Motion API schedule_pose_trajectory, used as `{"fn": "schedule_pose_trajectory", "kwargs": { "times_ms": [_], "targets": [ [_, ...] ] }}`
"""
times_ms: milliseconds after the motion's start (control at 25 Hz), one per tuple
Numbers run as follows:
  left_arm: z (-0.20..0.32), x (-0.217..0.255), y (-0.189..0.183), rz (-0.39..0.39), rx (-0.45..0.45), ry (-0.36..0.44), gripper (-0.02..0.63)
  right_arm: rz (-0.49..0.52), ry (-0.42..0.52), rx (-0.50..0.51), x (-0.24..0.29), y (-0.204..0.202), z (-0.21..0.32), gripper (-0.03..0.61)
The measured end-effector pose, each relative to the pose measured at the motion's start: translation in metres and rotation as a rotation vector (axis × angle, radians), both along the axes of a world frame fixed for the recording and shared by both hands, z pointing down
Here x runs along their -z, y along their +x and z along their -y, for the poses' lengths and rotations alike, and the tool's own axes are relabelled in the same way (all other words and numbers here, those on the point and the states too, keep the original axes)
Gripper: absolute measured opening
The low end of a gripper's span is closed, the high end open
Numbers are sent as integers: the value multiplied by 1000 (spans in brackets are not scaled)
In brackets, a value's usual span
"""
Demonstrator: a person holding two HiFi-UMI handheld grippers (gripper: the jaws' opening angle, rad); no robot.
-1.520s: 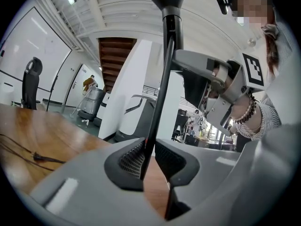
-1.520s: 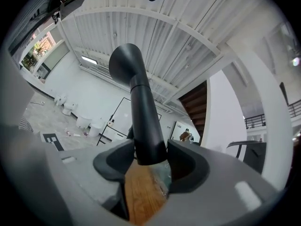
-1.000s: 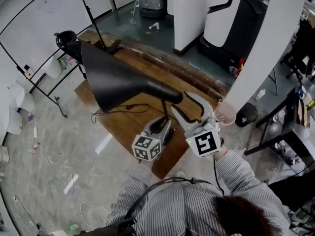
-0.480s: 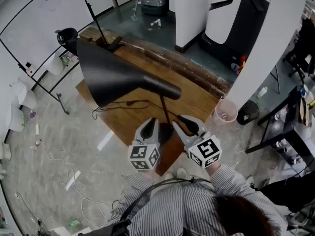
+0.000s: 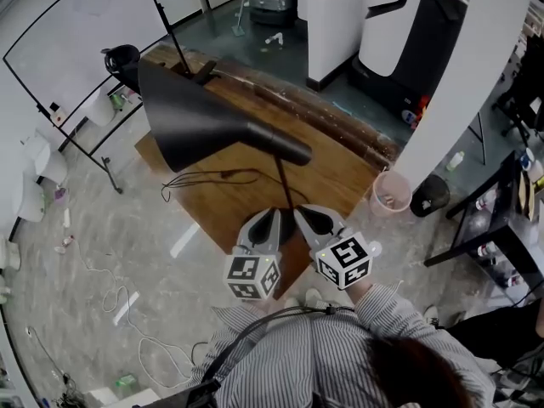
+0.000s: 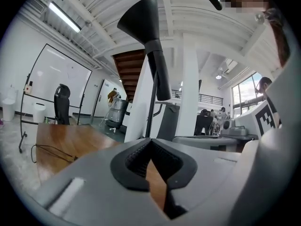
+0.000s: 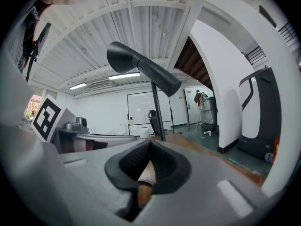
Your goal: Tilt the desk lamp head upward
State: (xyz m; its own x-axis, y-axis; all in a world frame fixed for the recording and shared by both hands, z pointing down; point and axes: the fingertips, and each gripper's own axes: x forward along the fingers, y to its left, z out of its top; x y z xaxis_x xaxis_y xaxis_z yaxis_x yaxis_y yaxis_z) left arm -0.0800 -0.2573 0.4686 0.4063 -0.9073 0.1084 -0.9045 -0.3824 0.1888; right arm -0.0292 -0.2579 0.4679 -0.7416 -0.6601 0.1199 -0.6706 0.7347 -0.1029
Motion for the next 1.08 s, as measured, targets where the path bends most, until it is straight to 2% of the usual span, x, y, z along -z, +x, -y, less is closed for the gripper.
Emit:
{"fn": "schedule_pose_trajectory", "kwargs": {
  "times_ms": [240, 440, 1080],
  "targets": [
    [-7, -2, 9, -39, -30, 7, 5, -44, -10, -8, -5, -1, -4, 3],
    [-7, -6, 8, -54, -33, -10, 5, -39, -8, -7, -3, -4, -5, 2],
    [1, -14, 10, -49, -50, -31, 5, -48, 2, -12, -3, -3, 1, 2]
  ]
}}
